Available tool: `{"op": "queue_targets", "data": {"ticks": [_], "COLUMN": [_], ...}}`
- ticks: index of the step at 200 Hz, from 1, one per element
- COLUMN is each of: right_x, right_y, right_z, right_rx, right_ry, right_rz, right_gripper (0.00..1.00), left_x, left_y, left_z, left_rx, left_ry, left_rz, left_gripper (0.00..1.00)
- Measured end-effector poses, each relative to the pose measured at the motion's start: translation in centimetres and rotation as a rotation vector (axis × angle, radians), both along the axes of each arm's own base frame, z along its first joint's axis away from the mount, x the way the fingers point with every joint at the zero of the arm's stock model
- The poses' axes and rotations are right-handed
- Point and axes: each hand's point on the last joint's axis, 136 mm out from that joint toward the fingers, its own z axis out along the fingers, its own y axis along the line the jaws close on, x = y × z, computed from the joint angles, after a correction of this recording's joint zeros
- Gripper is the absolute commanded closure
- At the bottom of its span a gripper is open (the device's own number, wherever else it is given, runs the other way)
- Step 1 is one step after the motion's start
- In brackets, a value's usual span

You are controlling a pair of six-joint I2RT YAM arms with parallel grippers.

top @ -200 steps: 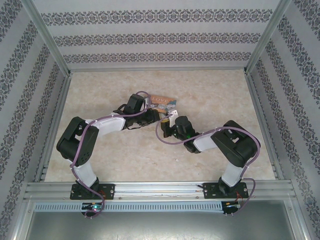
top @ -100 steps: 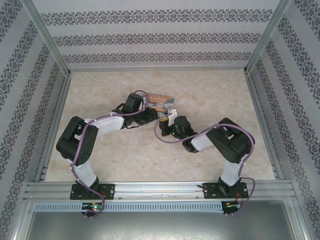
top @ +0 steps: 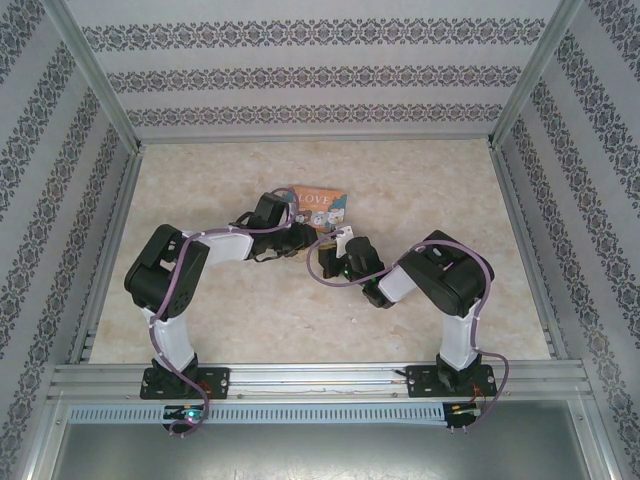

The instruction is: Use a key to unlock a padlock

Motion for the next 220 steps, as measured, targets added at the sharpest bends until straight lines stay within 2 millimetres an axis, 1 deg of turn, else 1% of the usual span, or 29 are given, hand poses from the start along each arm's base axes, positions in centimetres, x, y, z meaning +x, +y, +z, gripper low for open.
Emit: {"op": "queue_targets", "data": {"ticks": [37, 50, 76, 97, 117, 130, 149, 170, 182, 198, 220], "right_x": [-0.2, -0.3, -0.4, -0.5, -0.6, -0.7, -0.9, -1.0, -1.1, -1.2, -1.3], "right_y": [0.1, 0.2, 0.3, 0.3, 0.5, 0.6, 0.8, 1.1, 1.2, 1.4, 1.6], "right_z": [-0.2, -0.3, -0.3, -0.3, -0.3, -0.4, -0.5, -0.4, -0.3, -0.3, -0.2], "right_rx": [0.016, 0.019, 0.023, 0.029, 0.038, 0.043, 0.05, 0.072, 0.09, 0.113, 0.147], "right_ry": [0.021, 0.028, 0.034, 0.041, 0.051, 0.062, 0.08, 0.109, 0.127, 0.156, 0.194], "right_rz": [0.0, 0.004, 0.01, 0.014, 0.024, 0.028, 0.035, 0.038, 0.036, 0.03, 0.018], "right_gripper": [1.0, 1.0, 1.0, 1.0, 1.0, 1.0, 1.0, 1.0, 1.0, 1.0, 1.0], "left_x": [-0.2, -0.5, -1.2, -1.5, -1.3, -1.1, -1.2, -1.5, -1.7, -2.2, -3.0], "left_y": [-0.1, 0.0, 0.0, 0.3, 0.9, 1.5, 3.0, 5.0, 6.2, 7.5, 8.4], "left_z": [0.0, -0.3, 0.1, 0.8, 2.3, 3.5, 5.2, 6.2, 6.2, 5.6, 4.9], "left_rx": [-0.023, -0.028, -0.047, -0.058, -0.068, -0.073, -0.08, -0.089, -0.087, -0.079, -0.069], "left_ry": [0.003, 0.008, 0.011, 0.004, -0.026, -0.057, -0.102, -0.148, -0.164, -0.167, -0.165], "left_rz": [-0.002, -0.005, -0.012, -0.013, -0.006, 0.006, 0.039, 0.084, 0.113, 0.144, 0.164], "left_gripper": [0.53, 0.51, 0.47, 0.45, 0.44, 0.44, 0.44, 0.43, 0.43, 0.43, 0.42]}}
